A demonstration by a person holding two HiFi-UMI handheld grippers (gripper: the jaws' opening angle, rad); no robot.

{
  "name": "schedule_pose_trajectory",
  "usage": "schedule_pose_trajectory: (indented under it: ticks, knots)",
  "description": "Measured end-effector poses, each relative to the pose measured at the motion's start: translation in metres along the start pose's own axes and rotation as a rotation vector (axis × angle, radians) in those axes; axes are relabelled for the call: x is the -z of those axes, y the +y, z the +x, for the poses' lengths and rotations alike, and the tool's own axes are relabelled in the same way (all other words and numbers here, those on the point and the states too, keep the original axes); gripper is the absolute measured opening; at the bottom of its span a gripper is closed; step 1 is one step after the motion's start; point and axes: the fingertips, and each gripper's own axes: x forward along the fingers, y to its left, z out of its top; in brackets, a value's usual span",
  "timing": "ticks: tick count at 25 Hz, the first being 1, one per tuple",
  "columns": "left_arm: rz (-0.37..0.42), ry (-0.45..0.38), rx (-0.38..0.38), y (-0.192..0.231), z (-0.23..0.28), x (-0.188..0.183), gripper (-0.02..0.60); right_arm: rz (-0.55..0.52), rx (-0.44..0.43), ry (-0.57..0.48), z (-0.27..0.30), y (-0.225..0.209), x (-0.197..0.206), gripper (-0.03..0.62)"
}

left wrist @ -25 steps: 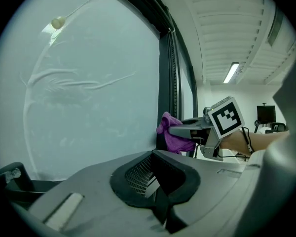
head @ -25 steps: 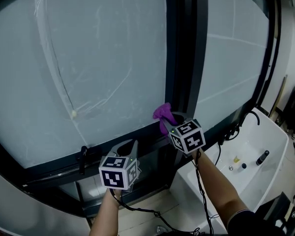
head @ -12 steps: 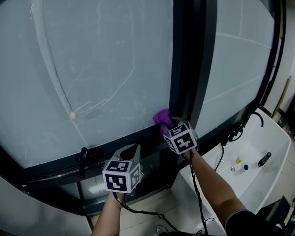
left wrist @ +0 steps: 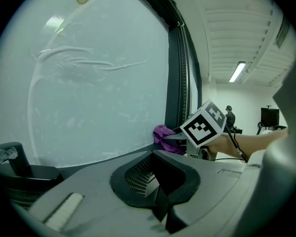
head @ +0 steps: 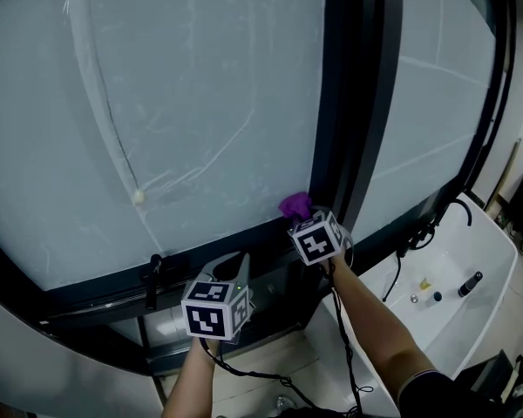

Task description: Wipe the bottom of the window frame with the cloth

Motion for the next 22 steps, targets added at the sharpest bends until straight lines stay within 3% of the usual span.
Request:
schedule_pose_trajectory:
  ticks: [14,22]
  knots:
    - [0.0,-0.01,-0.002,0.011,-0.013,-0.005,0.002,0.067,-0.035,0.056,0.005,0.001,0.01,0.094]
    - [0.011,0.011,-0.103,0.032,-0.036,-0.01,0.002,0.051,-0.093,0.037,0.001,0.034,-0.002,0.094]
